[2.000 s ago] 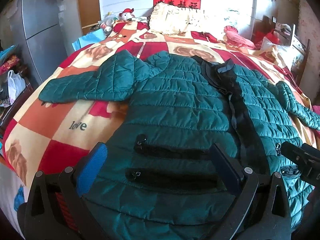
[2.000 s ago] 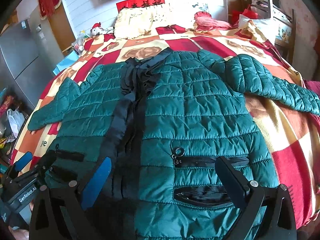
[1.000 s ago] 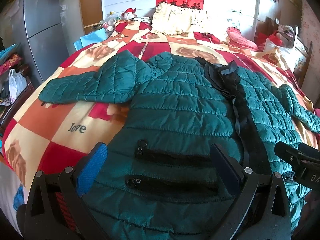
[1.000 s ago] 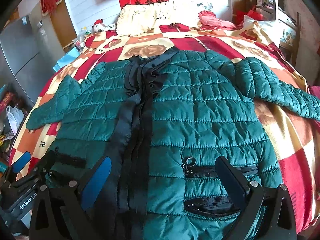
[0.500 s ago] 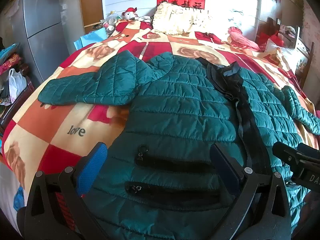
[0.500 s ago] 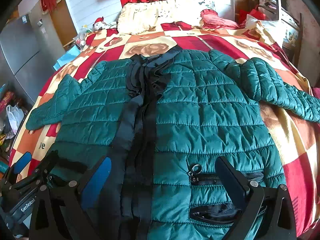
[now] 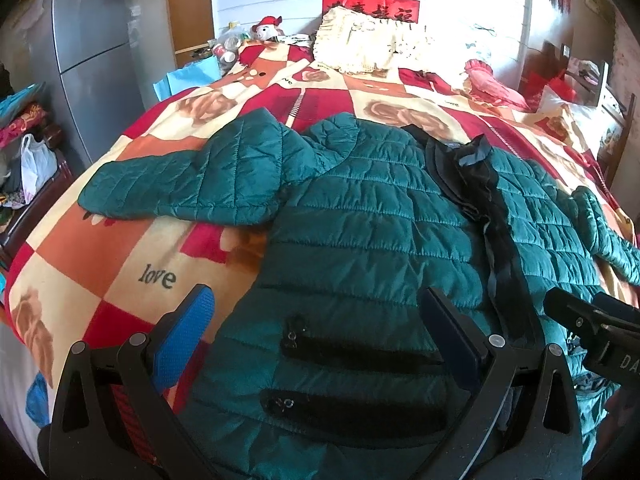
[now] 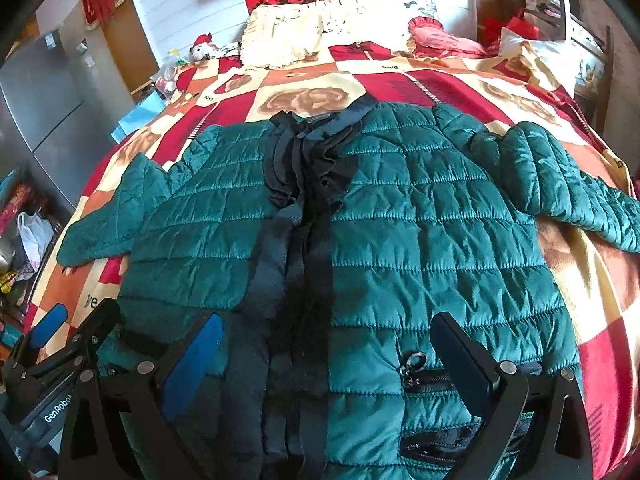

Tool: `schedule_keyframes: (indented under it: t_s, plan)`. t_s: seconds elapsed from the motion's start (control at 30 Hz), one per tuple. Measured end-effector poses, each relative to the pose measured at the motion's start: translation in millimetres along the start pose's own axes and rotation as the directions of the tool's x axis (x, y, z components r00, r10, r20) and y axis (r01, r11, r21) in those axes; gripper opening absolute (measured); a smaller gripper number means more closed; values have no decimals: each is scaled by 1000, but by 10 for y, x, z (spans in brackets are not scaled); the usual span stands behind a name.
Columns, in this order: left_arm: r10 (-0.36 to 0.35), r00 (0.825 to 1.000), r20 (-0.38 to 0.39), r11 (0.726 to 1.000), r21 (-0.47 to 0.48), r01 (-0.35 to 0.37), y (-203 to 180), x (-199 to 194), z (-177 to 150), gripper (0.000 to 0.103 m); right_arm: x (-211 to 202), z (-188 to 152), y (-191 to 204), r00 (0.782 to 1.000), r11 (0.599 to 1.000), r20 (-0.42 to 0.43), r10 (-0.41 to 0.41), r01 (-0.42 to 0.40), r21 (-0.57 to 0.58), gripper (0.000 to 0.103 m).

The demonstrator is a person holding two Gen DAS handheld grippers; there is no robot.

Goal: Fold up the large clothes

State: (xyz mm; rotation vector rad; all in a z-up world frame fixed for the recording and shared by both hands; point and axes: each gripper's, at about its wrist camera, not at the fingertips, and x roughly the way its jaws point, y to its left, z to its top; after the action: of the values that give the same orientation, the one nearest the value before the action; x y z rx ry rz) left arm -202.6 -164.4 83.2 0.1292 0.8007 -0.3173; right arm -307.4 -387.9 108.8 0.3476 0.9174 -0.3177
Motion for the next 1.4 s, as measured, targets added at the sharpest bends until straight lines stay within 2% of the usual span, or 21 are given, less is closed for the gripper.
schedule_keyframes:
  t_s: [0.8,1.4]
  plan:
    - [0,999,-40,998,-63,-3,136,307,333,103,299,407,140,1000,1000,-12,20,-20,22,103]
    - [19,998,-66,998,-60,-23,130,556,414,103,558,571,193,999,999,-30,34,-33,42,103]
